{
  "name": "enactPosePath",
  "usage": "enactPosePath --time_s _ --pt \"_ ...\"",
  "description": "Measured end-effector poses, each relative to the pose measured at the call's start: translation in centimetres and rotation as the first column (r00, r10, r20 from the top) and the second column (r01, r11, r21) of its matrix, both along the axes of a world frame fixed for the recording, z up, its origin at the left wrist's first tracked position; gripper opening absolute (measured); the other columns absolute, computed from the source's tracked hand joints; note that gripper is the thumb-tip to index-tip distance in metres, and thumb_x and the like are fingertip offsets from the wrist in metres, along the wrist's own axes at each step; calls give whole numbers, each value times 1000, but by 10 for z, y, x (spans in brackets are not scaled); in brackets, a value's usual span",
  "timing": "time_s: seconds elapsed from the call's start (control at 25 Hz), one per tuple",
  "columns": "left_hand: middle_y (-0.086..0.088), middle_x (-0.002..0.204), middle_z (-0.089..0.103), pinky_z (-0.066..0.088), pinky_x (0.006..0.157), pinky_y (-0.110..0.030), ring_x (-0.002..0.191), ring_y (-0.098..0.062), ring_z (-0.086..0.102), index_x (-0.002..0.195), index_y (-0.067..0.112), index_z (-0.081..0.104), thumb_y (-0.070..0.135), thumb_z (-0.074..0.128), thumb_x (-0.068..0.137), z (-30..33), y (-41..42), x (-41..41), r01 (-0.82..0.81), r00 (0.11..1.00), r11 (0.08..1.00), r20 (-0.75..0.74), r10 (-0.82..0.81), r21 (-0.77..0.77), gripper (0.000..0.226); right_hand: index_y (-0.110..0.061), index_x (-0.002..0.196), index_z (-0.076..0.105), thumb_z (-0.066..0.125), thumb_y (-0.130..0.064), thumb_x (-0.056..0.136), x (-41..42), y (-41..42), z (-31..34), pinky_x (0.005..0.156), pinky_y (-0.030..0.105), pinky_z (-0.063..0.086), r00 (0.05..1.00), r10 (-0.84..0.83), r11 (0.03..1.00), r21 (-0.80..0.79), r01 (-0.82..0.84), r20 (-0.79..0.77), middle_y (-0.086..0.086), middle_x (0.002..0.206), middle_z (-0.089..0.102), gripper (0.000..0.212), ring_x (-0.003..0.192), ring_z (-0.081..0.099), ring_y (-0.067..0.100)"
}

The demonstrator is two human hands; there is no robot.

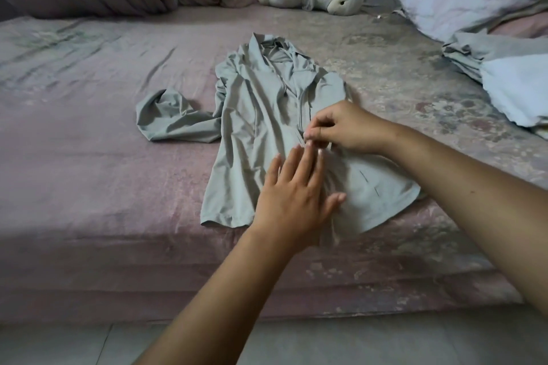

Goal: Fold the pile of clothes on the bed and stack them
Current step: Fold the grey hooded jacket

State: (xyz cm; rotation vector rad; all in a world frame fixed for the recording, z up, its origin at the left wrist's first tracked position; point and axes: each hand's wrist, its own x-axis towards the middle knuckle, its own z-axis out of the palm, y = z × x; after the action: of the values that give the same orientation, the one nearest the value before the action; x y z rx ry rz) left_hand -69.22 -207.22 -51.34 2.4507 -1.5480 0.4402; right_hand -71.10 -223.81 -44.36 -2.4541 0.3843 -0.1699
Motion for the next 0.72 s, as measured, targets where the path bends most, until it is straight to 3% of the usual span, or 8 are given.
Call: enactPosePath --time_s 0.08,0.16,0.32,0.4,0.44,0.52,0.6,0.72 --pt "-12 147 40 36 106 -47 133 -28 43 138 9 47 59 5 94 -15 -6 5 -4 998 994 -56 10 113 79 -6 88 72 66 -14 87 7 -5 -4 59 4 40 999 5 997 -79 -7 -34 -2 75 65 10 64 55 -2" --pt "-9 153 28 24 113 -45 140 -25 31 145 12 36 61 4 93 -19 -8 3 3 995 990 -97 11 141 79 -9 89 72 66 -15 88 21 -12 -8 58 1 37 999 -12 991 -137 5 -51 -6 74 63 9 66 53 -3" --pt "-3 159 3 3 117 -42 147 -20 5 152 19 12 66 -4 87 -4 -6 0 46 993 980 -114 -24 192 81 -9 88 69 64 -15 90 60 -39 -2 56 7 42 994 -104 986 -128 105 12 -5 73 64 9 63 55 1" --pt "-4 158 16 12 115 -41 146 -20 14 150 21 22 71 -13 77 15 -11 6 93 982 979 -178 -61 180 95 -9 85 70 66 -14 88 73 -48 1 68 17 47 994 -105 990 -96 106 16 0 78 68 8 68 60 6" --pt "-6 149 38 25 108 -40 139 -21 32 139 22 42 72 -12 78 22 -19 15 102 977 985 -203 -72 137 95 -11 83 70 66 -15 88 78 -50 3 69 17 47 996 -85 995 -58 85 4 -1 77 68 7 68 61 4" --pt "-6 116 67 43 91 -39 112 -24 60 111 18 65 59 8 91 29 -39 45 58 990 997 -128 -50 54 73 -11 85 72 67 -15 87 84 -52 4 63 9 43 998 0 998 -62 -4 -59 -8 71 64 6 63 57 -4" --pt "-11 124 63 47 96 -45 119 -25 58 120 8 64 52 18 94 19 -53 68 -17 993 994 -111 29 111 68 -9 88 73 66 -14 87 89 -58 3 57 3 37 994 49 991 -122 -60 -96 -13 68 60 8 58 53 -7" --pt "-11 137 53 30 110 -43 129 -23 49 130 6 57 52 10 98 -9 -63 71 5 985 983 -168 26 182 73 -5 89 73 67 -16 87 100 -69 -2 59 5 35 992 42 981 -185 -64 -119 -11 72 53 13 65 50 -3"
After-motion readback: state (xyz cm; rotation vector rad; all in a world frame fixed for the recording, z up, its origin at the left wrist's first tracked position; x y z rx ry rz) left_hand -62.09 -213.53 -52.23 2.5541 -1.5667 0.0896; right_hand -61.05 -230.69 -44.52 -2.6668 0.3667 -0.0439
